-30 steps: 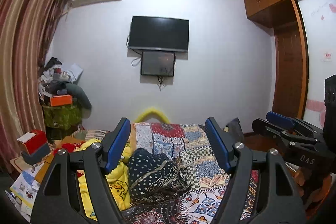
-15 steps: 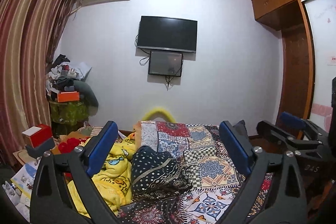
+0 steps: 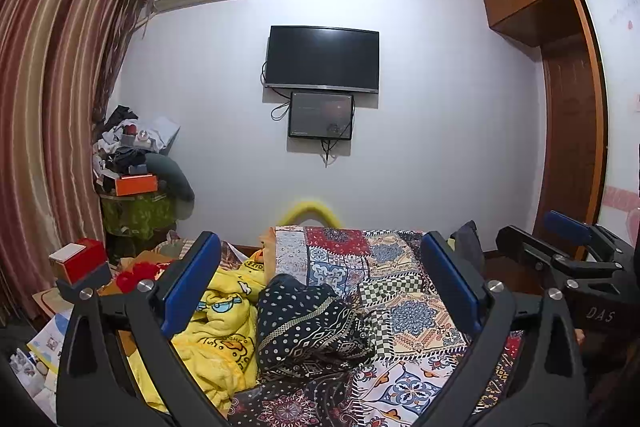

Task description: Fold large clothes

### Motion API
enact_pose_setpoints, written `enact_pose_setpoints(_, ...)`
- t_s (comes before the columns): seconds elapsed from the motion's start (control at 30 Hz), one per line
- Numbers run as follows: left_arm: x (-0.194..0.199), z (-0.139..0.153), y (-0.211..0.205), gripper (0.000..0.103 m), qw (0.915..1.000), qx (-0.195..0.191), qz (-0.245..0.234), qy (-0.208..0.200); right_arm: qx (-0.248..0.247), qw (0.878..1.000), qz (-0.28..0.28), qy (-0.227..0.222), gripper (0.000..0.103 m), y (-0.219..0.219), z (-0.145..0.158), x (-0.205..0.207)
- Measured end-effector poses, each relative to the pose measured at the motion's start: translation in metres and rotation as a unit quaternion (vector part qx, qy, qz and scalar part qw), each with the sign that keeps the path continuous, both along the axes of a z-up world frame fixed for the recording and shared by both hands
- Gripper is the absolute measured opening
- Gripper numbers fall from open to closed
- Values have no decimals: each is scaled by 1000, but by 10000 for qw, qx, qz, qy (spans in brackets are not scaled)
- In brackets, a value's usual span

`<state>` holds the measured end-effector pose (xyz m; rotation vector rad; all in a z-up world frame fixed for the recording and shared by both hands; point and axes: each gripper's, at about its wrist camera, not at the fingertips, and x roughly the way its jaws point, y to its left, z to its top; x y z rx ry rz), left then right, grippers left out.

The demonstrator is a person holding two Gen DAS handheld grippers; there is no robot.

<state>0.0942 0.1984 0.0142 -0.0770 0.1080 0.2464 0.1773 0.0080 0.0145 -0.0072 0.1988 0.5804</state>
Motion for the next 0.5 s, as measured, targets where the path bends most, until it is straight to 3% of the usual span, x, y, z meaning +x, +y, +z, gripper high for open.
enact_pose_setpoints(0.5, 11, -2, 0, 101, 10000, -40, -8, 66, 17, 9999, -18, 120, 103, -8, 1, 4)
